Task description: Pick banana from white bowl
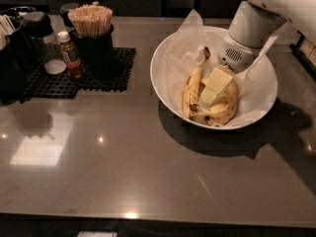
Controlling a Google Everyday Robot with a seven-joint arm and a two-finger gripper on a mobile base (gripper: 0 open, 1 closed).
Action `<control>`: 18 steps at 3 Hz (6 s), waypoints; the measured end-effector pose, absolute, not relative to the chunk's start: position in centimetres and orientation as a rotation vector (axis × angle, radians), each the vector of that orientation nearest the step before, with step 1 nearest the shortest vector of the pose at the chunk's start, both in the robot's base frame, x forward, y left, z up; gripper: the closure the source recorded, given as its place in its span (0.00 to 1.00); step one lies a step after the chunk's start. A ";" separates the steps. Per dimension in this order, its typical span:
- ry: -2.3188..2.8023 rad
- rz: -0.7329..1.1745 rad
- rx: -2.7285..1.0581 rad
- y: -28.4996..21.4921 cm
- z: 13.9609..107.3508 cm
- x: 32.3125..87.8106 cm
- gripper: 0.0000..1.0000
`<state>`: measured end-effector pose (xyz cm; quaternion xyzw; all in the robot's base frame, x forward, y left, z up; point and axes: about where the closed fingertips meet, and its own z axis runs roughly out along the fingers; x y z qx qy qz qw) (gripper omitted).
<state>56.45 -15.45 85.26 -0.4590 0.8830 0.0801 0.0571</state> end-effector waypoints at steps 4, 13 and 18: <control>2.711 0.349 -0.925 -16.8 86.8 56.2 0.16; 1.915 0.787 -1.304 -19.9 92.8 47.4 0.50; 1.880 0.729 -1.365 -18.9 93.9 48.8 0.23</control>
Offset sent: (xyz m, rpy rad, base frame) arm -0.0050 -0.0041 0.0003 0.0869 -0.0011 -0.1922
